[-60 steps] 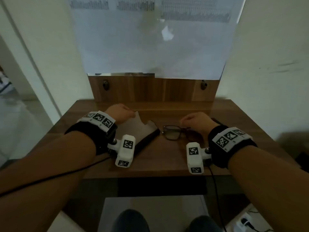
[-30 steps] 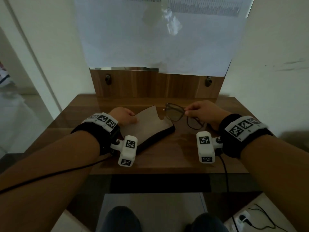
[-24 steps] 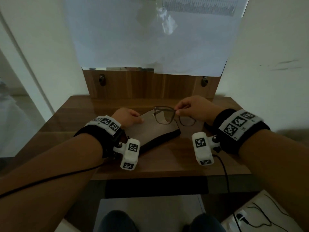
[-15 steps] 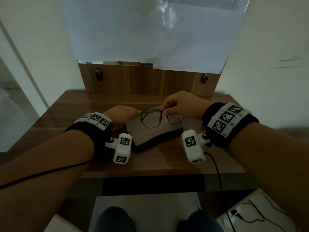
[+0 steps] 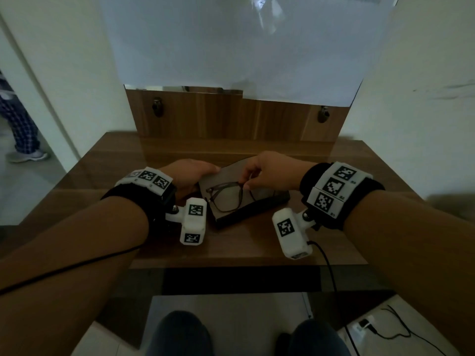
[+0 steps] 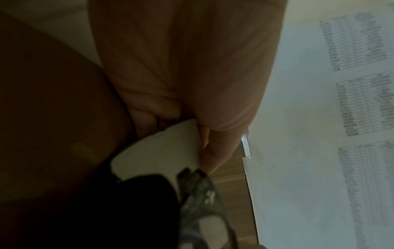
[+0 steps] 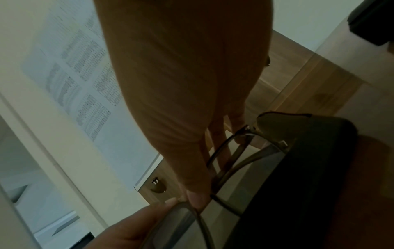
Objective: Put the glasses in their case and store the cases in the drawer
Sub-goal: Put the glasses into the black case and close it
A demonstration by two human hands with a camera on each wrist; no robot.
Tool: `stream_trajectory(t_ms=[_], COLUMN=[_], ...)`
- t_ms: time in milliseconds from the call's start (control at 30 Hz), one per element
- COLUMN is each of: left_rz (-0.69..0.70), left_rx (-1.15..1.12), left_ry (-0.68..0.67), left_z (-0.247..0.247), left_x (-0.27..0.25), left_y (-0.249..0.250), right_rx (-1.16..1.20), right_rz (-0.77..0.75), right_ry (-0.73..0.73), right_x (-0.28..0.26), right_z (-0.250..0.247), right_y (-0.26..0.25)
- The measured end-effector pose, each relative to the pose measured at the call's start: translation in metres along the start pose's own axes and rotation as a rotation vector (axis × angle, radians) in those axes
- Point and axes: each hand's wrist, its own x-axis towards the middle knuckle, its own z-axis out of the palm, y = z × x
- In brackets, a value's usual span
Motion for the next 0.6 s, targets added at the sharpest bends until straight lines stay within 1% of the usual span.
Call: stream_trajectory(t_ms=[100, 367, 433, 500, 600], left_rz=[-0.009, 0.046, 0.09, 0.094, 0.115], left_rx=[-0.009, 0.092, 0.212, 0.362, 0.56], left_ry=[0.01, 0.07, 0.1, 0.09, 0.065], left_z=[0.001, 0.004, 0.003, 0.004, 0.008], left_x=[-0.001, -0.003, -0.004, -0.008, -0.017], left_y=[0.0, -0.002, -0.002, 0.001, 0.008], right_rx=[-0.024, -0.038, -0.025, -0.017, 0.079], right_rz=[-0.006, 0.01, 0.011, 0.01, 0.045], right_ry=[-0.027, -0.047, -0.025, 0.027, 0.156], right_x=[-0.001, -0.01, -0.013, -0.017, -0.022], right_z=[0.003, 0.005, 0.003, 0.0, -0.005], right_y=[0.003, 0.005, 0.004, 0.005, 0.011])
